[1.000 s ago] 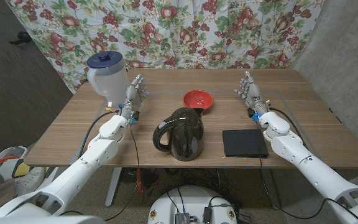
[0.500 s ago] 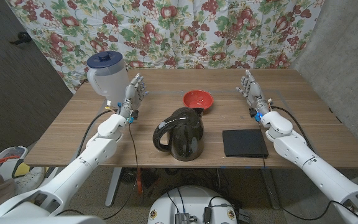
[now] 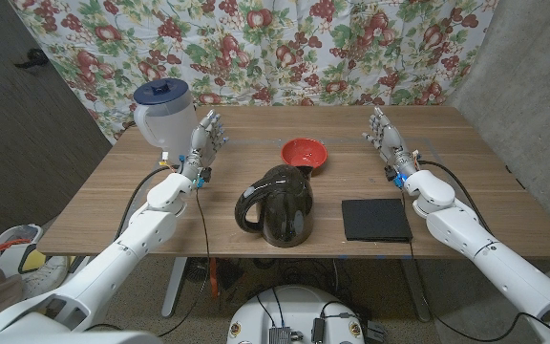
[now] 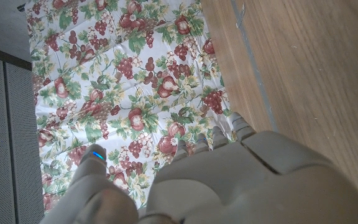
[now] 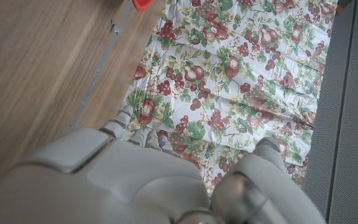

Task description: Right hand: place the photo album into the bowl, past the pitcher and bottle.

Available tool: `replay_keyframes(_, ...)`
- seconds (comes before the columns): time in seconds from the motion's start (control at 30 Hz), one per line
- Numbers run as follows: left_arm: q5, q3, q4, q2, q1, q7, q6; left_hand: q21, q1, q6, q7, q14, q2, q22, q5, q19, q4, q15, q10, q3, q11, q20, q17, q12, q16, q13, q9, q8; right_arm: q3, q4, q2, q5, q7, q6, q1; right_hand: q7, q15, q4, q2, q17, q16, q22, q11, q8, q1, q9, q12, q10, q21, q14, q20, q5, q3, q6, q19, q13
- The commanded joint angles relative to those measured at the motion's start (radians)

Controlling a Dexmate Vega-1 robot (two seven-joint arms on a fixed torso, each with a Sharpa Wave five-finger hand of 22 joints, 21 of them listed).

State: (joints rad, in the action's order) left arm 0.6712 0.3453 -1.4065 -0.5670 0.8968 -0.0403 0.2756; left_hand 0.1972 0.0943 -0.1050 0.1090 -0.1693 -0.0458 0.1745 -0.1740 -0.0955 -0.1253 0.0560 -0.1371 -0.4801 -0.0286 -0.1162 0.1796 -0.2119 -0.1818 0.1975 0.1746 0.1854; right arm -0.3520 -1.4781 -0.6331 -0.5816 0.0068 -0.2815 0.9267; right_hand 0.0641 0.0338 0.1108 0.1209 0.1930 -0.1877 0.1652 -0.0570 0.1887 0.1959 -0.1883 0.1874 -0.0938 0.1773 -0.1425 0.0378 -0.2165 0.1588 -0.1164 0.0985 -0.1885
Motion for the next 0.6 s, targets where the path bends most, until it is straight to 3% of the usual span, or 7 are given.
replay_keyframes(0.03,0.002,-0.001,-0.035,-0.013,0.016,-0.002,-0.010,-0.002,0.006,0.000,-0.002,-0.011,0.008,0.002,-0.006,0.002,-0.001,0.003,-0.007,-0.009,-0.001,-0.008,0.001,-0.003,-0.002,0.003,0.004,0.004,0.014,-0.060,-0.039,0.014,-0.020,0.023,0.035,-0.003,-0.006,0.007,0.003,0.004,0.000,0.004,0.009,0.000,0.011,-0.003,-0.001,-0.005,0.001,-0.005,-0.001,-0.006,-0.002,-0.004,-0.004,-0.002)
replay_keyframes(0.47,0.000,0.001,-0.047,-0.016,0.027,-0.004,-0.006,-0.002,0.010,0.000,-0.002,-0.013,0.013,0.002,-0.006,0.002,-0.003,0.004,-0.007,-0.011,-0.002,-0.007,0.001,-0.003,-0.002,0.003,0.004,0.004,0.033,-0.149,-0.096,0.038,-0.045,0.053,0.082,-0.007,-0.008,0.011,0.014,0.005,0.000,0.004,0.013,0.001,0.015,-0.003,-0.001,-0.011,0.001,-0.014,-0.003,-0.010,-0.010,-0.009,-0.011,-0.002)
replay_keyframes(0.6,0.000,0.001,-0.045,-0.017,0.028,-0.009,-0.002,-0.002,0.011,0.001,-0.003,-0.013,0.015,0.002,-0.006,0.002,-0.003,0.004,-0.006,-0.011,-0.003,-0.007,0.001,-0.004,-0.002,0.003,0.004,0.004,0.042,-0.158,-0.094,0.026,-0.050,0.054,0.094,-0.007,-0.006,0.012,0.014,0.005,0.000,0.004,0.011,0.001,0.018,-0.003,-0.002,-0.016,0.002,-0.016,-0.002,-0.012,-0.011,-0.011,-0.012,-0.002)
